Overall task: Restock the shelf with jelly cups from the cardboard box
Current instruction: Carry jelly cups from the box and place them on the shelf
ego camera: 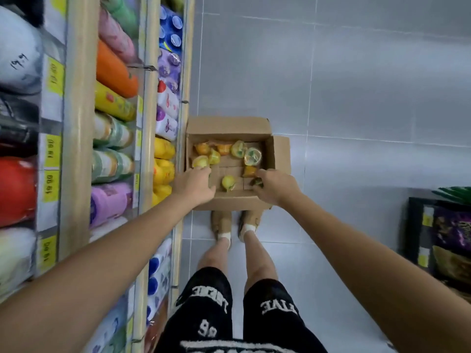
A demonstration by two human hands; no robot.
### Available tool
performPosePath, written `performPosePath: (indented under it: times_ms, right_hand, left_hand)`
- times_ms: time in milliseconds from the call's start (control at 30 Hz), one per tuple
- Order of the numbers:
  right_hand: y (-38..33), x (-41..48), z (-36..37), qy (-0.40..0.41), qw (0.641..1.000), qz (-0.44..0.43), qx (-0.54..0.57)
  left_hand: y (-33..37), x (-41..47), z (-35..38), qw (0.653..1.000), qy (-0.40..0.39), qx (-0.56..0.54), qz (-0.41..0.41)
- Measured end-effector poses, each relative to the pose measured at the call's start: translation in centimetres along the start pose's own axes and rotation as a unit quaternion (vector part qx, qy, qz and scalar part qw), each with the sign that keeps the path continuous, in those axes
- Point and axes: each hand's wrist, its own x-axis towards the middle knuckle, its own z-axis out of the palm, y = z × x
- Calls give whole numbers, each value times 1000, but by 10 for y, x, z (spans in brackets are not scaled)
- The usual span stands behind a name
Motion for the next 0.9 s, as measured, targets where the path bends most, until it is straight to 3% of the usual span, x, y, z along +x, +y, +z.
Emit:
performPosePath:
  times_ms: [267, 433, 700, 900]
  right_hand:
    - [49, 110, 97, -13, 998, 34, 49]
    - [87, 172, 171, -36, 993, 87, 67]
    - [139, 244, 265, -37, 984, 139, 102]
    - [160, 279, 309, -44, 978, 165, 121]
  left_hand:
    - [15, 115, 115, 998, -37, -52, -18]
    - [28, 190, 198, 992, -94, -80, 22]
    - [33, 295, 285, 991, -78, -89, 64]
    - [46, 355, 334, 981, -65, -86, 160]
